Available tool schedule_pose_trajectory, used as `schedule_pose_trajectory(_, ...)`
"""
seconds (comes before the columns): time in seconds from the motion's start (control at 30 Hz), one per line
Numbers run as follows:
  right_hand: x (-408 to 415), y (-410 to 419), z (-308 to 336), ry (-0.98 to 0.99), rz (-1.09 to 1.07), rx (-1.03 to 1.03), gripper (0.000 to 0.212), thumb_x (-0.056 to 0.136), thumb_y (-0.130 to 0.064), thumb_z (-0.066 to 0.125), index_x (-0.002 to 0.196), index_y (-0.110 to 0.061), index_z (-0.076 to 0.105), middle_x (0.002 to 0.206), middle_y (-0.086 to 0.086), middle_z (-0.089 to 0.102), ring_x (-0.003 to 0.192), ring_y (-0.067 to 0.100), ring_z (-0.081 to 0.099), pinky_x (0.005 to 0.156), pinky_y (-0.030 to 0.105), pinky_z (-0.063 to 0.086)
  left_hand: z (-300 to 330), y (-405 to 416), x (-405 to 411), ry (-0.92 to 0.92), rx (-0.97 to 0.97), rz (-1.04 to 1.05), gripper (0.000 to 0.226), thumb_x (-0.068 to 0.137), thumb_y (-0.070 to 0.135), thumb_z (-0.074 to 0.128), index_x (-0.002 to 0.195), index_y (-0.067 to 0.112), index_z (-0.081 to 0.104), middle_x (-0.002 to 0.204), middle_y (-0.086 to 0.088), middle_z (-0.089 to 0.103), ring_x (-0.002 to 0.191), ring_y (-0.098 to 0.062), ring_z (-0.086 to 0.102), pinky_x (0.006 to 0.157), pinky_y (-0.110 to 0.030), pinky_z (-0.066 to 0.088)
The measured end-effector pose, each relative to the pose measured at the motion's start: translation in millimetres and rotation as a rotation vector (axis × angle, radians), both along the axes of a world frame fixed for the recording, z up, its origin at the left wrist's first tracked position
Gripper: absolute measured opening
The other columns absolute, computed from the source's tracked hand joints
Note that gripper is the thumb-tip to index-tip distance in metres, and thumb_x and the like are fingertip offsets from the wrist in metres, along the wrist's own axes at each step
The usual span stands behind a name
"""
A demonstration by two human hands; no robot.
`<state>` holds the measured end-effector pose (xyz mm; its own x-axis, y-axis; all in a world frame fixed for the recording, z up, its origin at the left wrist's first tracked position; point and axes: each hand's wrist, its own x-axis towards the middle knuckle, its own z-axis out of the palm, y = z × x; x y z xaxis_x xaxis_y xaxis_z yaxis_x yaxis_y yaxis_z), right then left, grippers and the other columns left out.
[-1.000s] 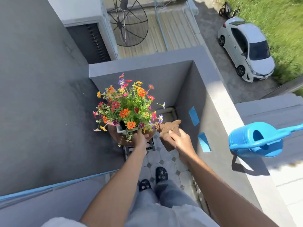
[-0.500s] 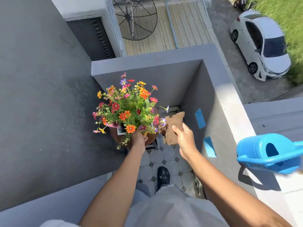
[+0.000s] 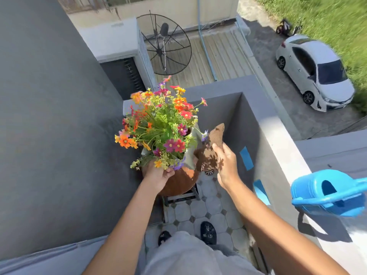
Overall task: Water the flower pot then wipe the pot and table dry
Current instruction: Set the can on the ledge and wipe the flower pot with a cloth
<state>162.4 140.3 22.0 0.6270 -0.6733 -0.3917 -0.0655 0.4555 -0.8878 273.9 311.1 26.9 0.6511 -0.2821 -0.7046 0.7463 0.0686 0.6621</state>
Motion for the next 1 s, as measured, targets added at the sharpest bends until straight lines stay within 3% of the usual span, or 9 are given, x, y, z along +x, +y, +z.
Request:
schedule_pose_trajectory(0.07,14,-10,20,-0.052,-0.017,-0.042,0.022,0.096,-0.031,0.056,0.110,-0.021,0.070,0.116,-0.005,0.071,0.112,0.009,0.063,0.097,0.029,0.048,30,-1,3,-0.016,-0.007,-0.025,0.020,0.095,-0.003,0.034,0.082,0.006,0.047,0.070,-0.016,0.050,0.031,-0.011,0.033,0.036,-0.018,0.035)
schedule_pose_trajectory(0.17,39,-30,41,-0.025,-0.016,-0.185,0.051,0.091,-0.055,0.052,0.115,-0.014,0.068,0.119,-0.002,0.066,0.115,0.012,0.058,0.106,0.040,0.042,78,-8,-7,-0.062,-0.028,-0.099,0.034,0.102,0.006,0.034,0.073,0.009,0.052,0.046,-0.001,0.056,0.028,-0.006,0.033,0.031,-0.017,0.038)
schedule_pose_trajectory(0.27,60,-40,82,-0.017,-0.042,-0.378,0.028,0.099,-0.025,0.050,0.101,-0.003,0.068,0.096,0.004,0.059,0.088,0.011,0.053,0.083,0.026,0.042,104,-11,-17,-0.120,-0.011,-0.189,0.033,0.103,0.010,0.037,0.078,0.008,0.057,0.052,-0.001,0.060,0.029,-0.005,0.037,0.040,-0.021,0.044)
schedule_pose_trajectory(0.37,71,-39,105,-0.071,-0.012,-0.503,0.024,0.098,-0.008,0.052,0.115,0.005,0.063,0.096,0.001,0.059,0.082,0.001,0.057,0.070,0.003,0.041,117,-15,-19,-0.167,-0.049,-0.194,0.033,0.103,0.006,0.034,0.079,0.009,0.057,0.046,0.005,0.060,0.031,-0.005,0.039,0.057,-0.026,0.036)
schedule_pose_trajectory(0.43,67,-28,110,-0.106,-0.003,-0.507,0.023,0.097,-0.002,0.053,0.116,0.010,0.059,0.092,-0.002,0.057,0.074,-0.013,0.057,0.067,0.004,0.042,123,-17,-17,-0.196,-0.081,-0.174,0.033,0.103,0.007,0.034,0.080,0.010,0.058,0.046,0.001,0.061,0.031,-0.003,0.040,0.057,-0.025,0.034)
schedule_pose_trajectory(0.6,36,23,96,-0.124,0.115,-0.662,0.024,0.093,-0.002,0.059,0.116,0.004,0.064,0.112,-0.004,0.063,0.107,-0.008,0.058,0.098,0.015,0.044,119,-18,1,-0.145,-0.182,-0.044,0.030,0.102,0.007,0.033,0.086,0.008,0.059,0.074,-0.009,0.060,0.034,-0.007,0.038,0.036,-0.018,0.035)
schedule_pose_trajectory(0.7,22,42,87,-0.053,0.166,-0.738,0.030,0.092,-0.014,0.063,0.116,0.003,0.068,0.128,0.007,0.059,0.126,0.016,0.050,0.097,-0.005,0.025,118,-16,4,-0.178,-0.204,-0.049,0.028,0.102,0.007,0.035,0.090,0.007,0.060,0.076,-0.008,0.056,0.036,-0.007,0.037,0.039,-0.019,0.040)
schedule_pose_trajectory(0.9,37,12,111,-0.183,0.108,-0.787,0.016,0.094,-0.010,0.061,0.109,-0.011,0.066,0.108,0.006,0.062,0.100,0.015,0.063,0.088,0.023,0.047,125,-24,-8,-0.145,-0.278,-0.073,0.035,0.103,0.007,0.027,0.084,0.005,0.056,0.065,-0.009,0.059,0.036,-0.009,0.038,0.035,-0.018,0.031)
schedule_pose_trajectory(1.0,56,-24,111,-0.107,0.074,-0.787,0.018,0.095,-0.011,0.059,0.111,-0.007,0.066,0.097,0.001,0.057,0.085,0.007,0.061,0.077,0.022,0.047,128,-25,-16,-0.160,-0.316,-0.084,0.044,0.101,0.007,0.030,0.072,0.008,0.063,0.075,-0.011,0.054,0.036,-0.009,0.037,0.036,-0.018,0.031)
